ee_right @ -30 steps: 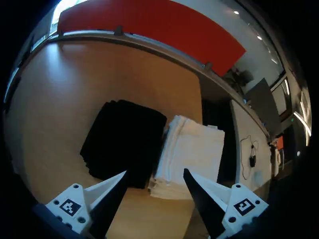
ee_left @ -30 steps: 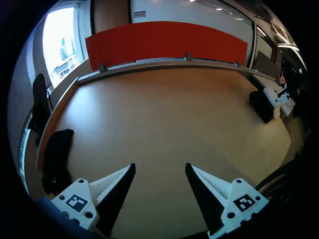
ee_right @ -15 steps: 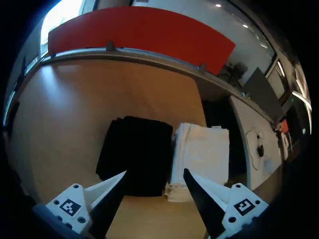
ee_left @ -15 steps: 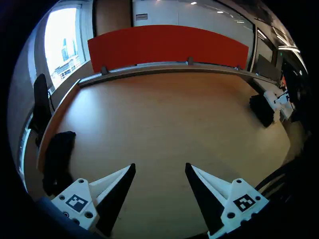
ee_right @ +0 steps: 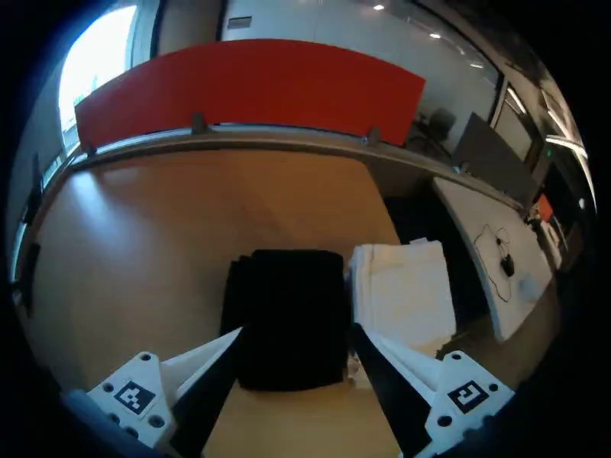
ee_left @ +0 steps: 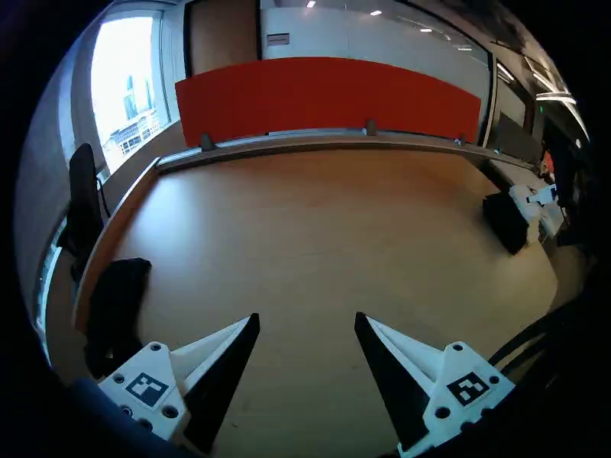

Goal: Fold towel

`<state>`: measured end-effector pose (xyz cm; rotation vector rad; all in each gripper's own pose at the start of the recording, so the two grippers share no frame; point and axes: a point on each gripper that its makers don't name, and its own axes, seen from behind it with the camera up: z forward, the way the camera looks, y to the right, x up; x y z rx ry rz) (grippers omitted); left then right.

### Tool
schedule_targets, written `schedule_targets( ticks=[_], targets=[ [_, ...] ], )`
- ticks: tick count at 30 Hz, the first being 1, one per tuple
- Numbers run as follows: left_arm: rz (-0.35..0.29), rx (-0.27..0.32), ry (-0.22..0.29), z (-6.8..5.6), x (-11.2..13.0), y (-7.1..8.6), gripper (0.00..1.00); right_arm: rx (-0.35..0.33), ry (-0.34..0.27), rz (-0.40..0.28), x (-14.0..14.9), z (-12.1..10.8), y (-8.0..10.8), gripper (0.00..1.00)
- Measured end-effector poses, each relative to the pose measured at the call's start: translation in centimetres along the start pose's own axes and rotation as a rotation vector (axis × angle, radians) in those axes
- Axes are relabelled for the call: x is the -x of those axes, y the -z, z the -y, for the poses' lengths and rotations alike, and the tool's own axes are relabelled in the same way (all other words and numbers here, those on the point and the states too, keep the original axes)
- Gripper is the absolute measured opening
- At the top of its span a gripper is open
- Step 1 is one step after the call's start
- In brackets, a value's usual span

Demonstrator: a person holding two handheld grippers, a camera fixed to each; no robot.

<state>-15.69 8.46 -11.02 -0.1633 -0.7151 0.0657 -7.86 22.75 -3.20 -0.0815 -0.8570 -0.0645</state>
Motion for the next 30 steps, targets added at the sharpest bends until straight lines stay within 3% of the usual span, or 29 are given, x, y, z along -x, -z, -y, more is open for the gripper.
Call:
schedule_targets(
  ticks=[15,23,30],
  targets=[
    [-0.049,-0.014,0.016,0.7,-2.4,0.1,0.92,0.006,-0.06,-0.309,-5.7,3.0,3.8,1.0],
    [-0.081,-0.019,0.027,1.1,-3.7,0.2,0.92,0.024,-0.05,-0.456,-7.7,3.9,6.1,1.0],
    [-0.117,-0.026,0.031,1.4,-4.9,0.2,0.92,0.031,-0.031,-0.537,-8.9,4.8,7.5,1.0]
  ],
)
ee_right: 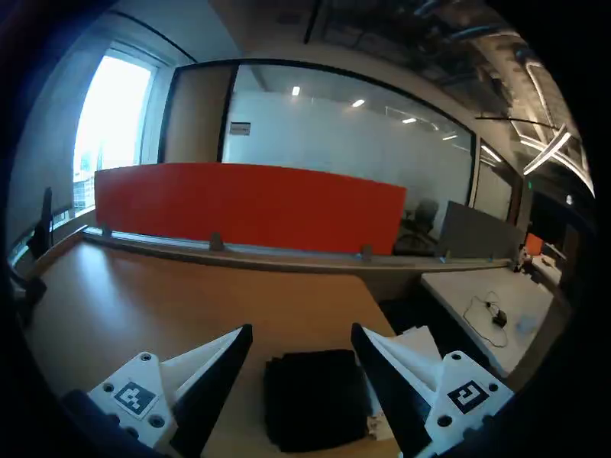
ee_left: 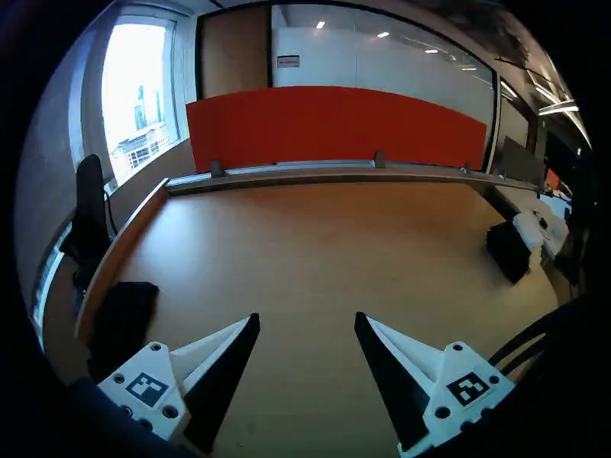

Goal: Fold towel

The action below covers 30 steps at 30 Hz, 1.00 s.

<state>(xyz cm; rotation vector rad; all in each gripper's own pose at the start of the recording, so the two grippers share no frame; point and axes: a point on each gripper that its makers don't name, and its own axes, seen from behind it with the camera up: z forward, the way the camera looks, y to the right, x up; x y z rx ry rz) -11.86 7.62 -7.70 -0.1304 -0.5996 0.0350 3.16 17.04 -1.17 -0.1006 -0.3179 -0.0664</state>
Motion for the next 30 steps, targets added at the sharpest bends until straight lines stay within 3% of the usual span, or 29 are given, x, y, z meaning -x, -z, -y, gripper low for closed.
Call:
schedule_targets(
  ticks=[9,21,30],
  targets=[
    [-0.1,-0.005,0.032,0.5,-3.1,-0.4,0.92,-0.003,-0.06,-0.097,-2.5,0.7,0.7,1.0],
    [-0.329,-0.069,0.033,3.1,-10.2,-0.4,0.92,-0.035,-0.09,-0.158,-4.6,2.6,1.8,1.0],
    [-0.401,-0.092,0.036,4.6,-13.1,-0.3,0.92,-0.071,-0.1,-0.18,-6.1,5.4,2.0,1.0]
  ],
)
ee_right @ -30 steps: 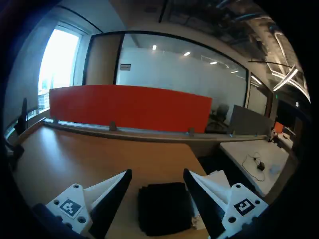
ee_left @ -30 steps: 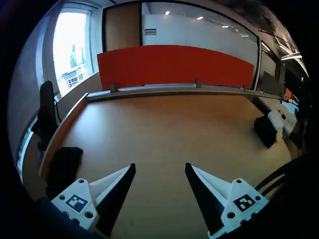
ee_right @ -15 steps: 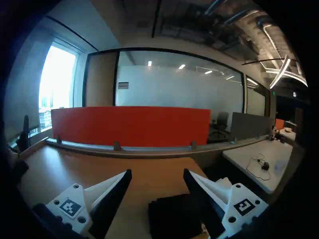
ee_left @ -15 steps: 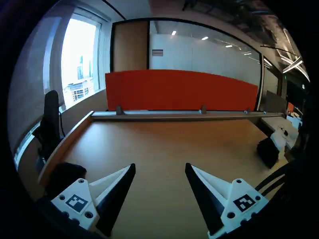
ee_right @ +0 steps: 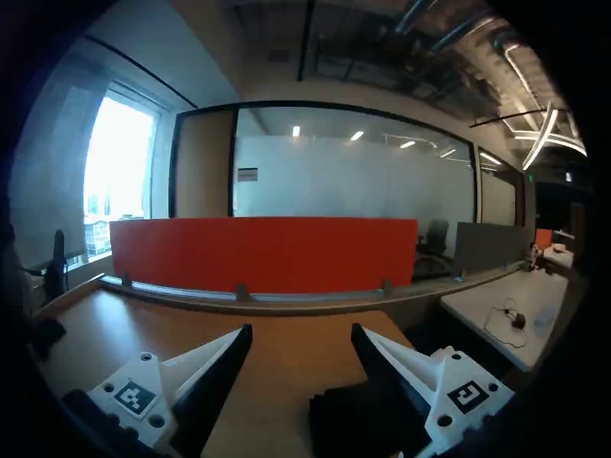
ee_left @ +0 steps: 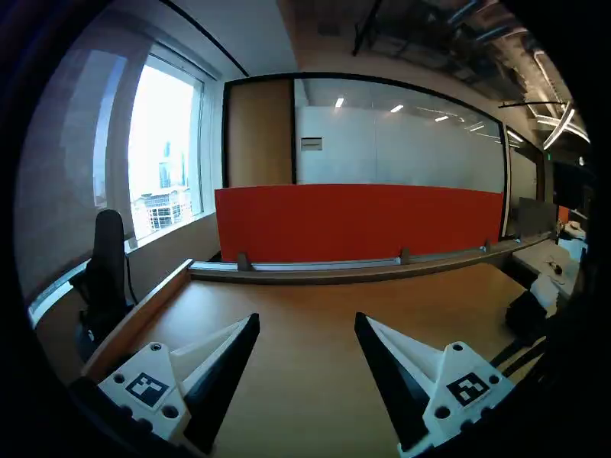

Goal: Fold towel

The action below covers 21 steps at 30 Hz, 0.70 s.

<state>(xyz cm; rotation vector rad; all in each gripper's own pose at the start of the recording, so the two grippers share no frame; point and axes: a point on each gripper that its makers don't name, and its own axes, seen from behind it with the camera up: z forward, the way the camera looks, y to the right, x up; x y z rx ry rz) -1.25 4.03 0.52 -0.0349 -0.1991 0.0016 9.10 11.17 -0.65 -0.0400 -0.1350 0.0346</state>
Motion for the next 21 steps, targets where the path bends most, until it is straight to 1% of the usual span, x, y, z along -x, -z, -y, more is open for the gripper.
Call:
schedule_targets(
  ticks=[12,17,21],
  targets=[
    [-0.086,0.01,0.024,0.9,-3.1,-1.0,0.92,-0.062,-0.021,-0.046,-2.5,7.0,-0.8,1.0],
    [-0.108,0.013,0.038,1.4,-3.7,-1.3,0.92,-0.084,-0.037,-0.054,-3.0,9.9,-1.1,1.0],
    [-0.129,0.028,0.044,1.8,-4.4,-1.4,0.92,-0.105,-0.05,-0.055,-2.9,12.2,-1.3,1.0]
  ],
)
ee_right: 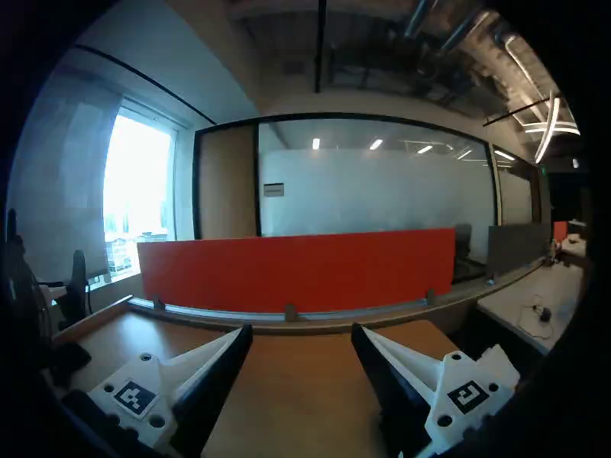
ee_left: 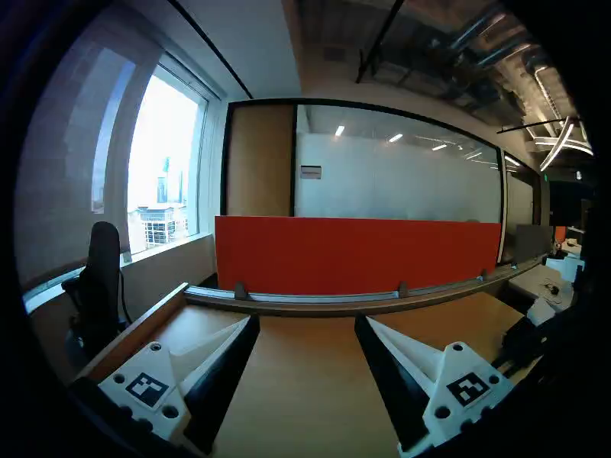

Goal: Fold towel

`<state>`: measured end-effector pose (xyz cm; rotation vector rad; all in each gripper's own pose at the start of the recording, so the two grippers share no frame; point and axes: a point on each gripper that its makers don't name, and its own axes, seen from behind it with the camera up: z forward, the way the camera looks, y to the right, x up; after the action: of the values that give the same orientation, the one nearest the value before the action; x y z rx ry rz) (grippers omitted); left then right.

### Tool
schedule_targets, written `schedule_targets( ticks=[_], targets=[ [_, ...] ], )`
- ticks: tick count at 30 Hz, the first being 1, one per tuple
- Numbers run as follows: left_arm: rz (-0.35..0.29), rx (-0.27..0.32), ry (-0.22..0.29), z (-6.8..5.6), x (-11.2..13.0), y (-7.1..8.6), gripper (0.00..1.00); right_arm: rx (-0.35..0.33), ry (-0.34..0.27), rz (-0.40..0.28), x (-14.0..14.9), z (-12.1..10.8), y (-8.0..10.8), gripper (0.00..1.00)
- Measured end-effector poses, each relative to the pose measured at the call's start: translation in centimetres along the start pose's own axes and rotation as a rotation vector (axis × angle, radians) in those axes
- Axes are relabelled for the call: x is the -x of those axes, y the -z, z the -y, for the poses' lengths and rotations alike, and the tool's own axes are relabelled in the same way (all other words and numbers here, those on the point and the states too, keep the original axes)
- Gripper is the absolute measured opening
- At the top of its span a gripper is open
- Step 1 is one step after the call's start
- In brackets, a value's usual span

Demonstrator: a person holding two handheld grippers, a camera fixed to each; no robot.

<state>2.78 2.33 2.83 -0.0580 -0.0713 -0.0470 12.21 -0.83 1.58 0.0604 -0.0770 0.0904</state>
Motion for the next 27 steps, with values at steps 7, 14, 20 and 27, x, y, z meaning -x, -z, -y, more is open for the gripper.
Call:
schedule_targets(
  ticks=[7,14,20,27],
  targets=[
    [-0.031,-0.005,0.001,1.0,-0.8,-0.1,0.92,-0.01,-0.002,0.003,0.2,1.7,-0.5,1.0],
    [-0.067,-0.013,0.025,1.7,-1.0,0.0,0.92,-0.012,-0.022,0.0,-0.3,2.7,-0.7,1.0],
    [-0.081,0.014,0.03,1.3,-0.4,0.1,0.92,-0.018,-0.034,-0.01,-0.9,3.8,-0.6,1.0],
    [-0.097,0.01,0.009,1.2,1.4,0.1,0.92,-0.019,-0.034,-0.011,-0.9,5.0,-0.3,1.0]
  ],
)
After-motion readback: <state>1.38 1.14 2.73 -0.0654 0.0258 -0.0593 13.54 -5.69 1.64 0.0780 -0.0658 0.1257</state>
